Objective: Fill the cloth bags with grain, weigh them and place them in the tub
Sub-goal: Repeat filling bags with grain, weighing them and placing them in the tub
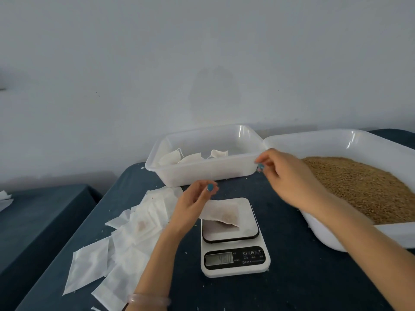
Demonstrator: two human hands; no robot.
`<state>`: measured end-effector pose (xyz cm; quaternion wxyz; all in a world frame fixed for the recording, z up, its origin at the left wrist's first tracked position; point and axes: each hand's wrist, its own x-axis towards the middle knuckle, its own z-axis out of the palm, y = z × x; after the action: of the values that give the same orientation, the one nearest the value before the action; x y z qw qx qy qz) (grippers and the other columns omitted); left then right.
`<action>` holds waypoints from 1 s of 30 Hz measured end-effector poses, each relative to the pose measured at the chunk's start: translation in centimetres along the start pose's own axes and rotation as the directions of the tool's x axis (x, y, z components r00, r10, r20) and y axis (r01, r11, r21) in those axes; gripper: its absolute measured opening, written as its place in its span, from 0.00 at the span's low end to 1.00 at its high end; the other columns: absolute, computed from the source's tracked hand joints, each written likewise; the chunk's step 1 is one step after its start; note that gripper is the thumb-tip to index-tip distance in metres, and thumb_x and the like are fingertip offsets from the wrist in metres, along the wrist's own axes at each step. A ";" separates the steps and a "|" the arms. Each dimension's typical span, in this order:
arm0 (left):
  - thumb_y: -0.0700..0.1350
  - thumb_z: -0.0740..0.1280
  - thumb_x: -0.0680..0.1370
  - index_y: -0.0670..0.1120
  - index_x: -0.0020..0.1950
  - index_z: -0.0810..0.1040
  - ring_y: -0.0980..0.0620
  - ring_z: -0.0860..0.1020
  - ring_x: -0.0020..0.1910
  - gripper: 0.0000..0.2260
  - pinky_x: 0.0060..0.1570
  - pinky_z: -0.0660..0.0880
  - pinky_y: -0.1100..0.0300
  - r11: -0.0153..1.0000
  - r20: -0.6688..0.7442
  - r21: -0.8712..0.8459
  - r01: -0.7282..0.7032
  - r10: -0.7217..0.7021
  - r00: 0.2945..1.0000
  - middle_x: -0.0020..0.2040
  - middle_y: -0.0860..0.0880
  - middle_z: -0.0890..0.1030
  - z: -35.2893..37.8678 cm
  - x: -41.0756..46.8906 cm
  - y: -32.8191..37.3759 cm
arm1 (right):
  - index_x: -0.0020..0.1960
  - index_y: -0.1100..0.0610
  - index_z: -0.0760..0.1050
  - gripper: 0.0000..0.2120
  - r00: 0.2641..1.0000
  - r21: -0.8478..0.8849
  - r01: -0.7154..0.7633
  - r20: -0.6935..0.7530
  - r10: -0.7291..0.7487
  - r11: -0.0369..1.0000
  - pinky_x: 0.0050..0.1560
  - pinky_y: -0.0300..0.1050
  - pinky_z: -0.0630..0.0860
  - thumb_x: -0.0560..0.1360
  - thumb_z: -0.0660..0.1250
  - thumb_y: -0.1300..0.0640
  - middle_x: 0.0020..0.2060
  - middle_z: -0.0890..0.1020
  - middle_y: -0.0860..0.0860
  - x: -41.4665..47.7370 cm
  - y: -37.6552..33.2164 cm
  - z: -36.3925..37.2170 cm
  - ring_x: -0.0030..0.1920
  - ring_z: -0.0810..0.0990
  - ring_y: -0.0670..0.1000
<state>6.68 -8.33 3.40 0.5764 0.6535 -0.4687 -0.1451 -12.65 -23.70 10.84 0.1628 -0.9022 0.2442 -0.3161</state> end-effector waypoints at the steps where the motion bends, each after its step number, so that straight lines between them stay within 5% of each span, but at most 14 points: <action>1: 0.63 0.60 0.78 0.48 0.55 0.80 0.53 0.81 0.56 0.21 0.57 0.76 0.60 0.999 -0.032 -0.031 -0.010 0.009 0.999 0.54 0.53 0.84 -0.1 0.0 0.0 | 0.55 0.49 0.73 0.07 1.000 0.058 0.003 0.017 -0.004 0.998 0.41 0.38 0.73 0.81 0.59 0.56 0.45 0.80 0.41 -0.5 -0.9 1.1 0.43 0.77 0.40; 3: 0.61 0.57 0.82 0.45 0.55 0.80 0.53 0.81 0.56 0.22 0.54 0.76 0.63 0.997 -0.104 -0.075 -0.011 0.003 0.995 0.53 0.52 0.84 -0.2 0.0 -0.2 | 0.52 0.49 0.71 0.03 0.999 0.119 0.000 0.037 -0.004 0.993 0.35 0.33 0.67 0.81 0.59 0.55 0.41 0.80 0.41 -1.2 -1.4 3.6 0.37 0.75 0.37; 8: 0.59 0.53 0.82 0.48 0.53 0.80 0.57 0.80 0.53 0.21 0.54 0.75 0.62 0.997 -0.274 -0.063 0.045 -0.060 0.960 0.51 0.55 0.84 -0.4 0.0 -0.6 | 0.49 0.51 0.70 0.06 0.985 0.170 -0.171 0.005 0.173 0.970 0.29 0.37 0.65 0.82 0.60 0.49 0.31 0.75 0.44 -1.8 1.4 8.1 0.29 0.74 0.42; 16: 0.48 0.63 0.80 0.54 0.46 0.77 0.57 0.81 0.43 0.05 0.47 0.76 0.58 0.971 -0.446 0.078 0.225 -0.168 0.879 0.42 0.56 0.83 -1.4 0.5 -2.3 | 0.39 0.58 0.72 0.16 0.916 0.335 -0.375 -0.013 0.402 0.864 0.30 0.40 0.62 0.81 0.61 0.49 0.29 0.74 0.51 -3.1 5.8 10.3 0.29 0.71 0.47; 20: 0.53 0.62 0.81 0.54 0.45 0.77 0.56 0.81 0.43 0.07 0.45 0.76 0.57 0.950 -0.445 0.160 0.268 -0.173 0.879 0.40 0.59 0.83 -1.4 0.4 -2.2 | 0.38 0.54 0.72 0.14 0.922 0.307 -0.369 -0.001 0.388 0.877 0.31 0.39 0.63 0.81 0.61 0.49 0.29 0.75 0.50 -3.2 5.7 10.4 0.30 0.74 0.47; 24: 0.66 0.56 0.79 0.52 0.41 0.79 0.55 0.80 0.41 0.22 0.41 0.74 0.58 0.913 -0.386 0.243 0.328 -0.220 0.896 0.35 0.62 0.81 -1.8 0.0 -1.7 | 0.38 0.53 0.72 0.14 0.921 0.314 -0.370 0.001 0.389 0.875 0.31 0.39 0.63 0.81 0.62 0.49 0.28 0.75 0.49 -3.3 5.7 10.3 0.29 0.73 0.46; 30: 0.77 0.49 0.73 0.52 0.32 0.73 0.54 0.75 0.34 0.31 0.37 0.67 0.57 0.760 -0.246 0.465 0.455 -0.383 0.891 0.28 0.58 0.76 -2.1 0.0 -1.2 | 0.36 0.51 0.71 0.14 0.925 0.281 -0.363 -0.008 0.380 0.888 0.30 0.37 0.62 0.80 0.62 0.49 0.27 0.74 0.48 -3.4 5.6 10.5 0.28 0.73 0.44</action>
<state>8.73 -7.17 2.95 0.3656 0.8787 -0.2914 -0.0964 -10.05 -25.02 -1.17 0.3361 -0.7970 0.3710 -0.3379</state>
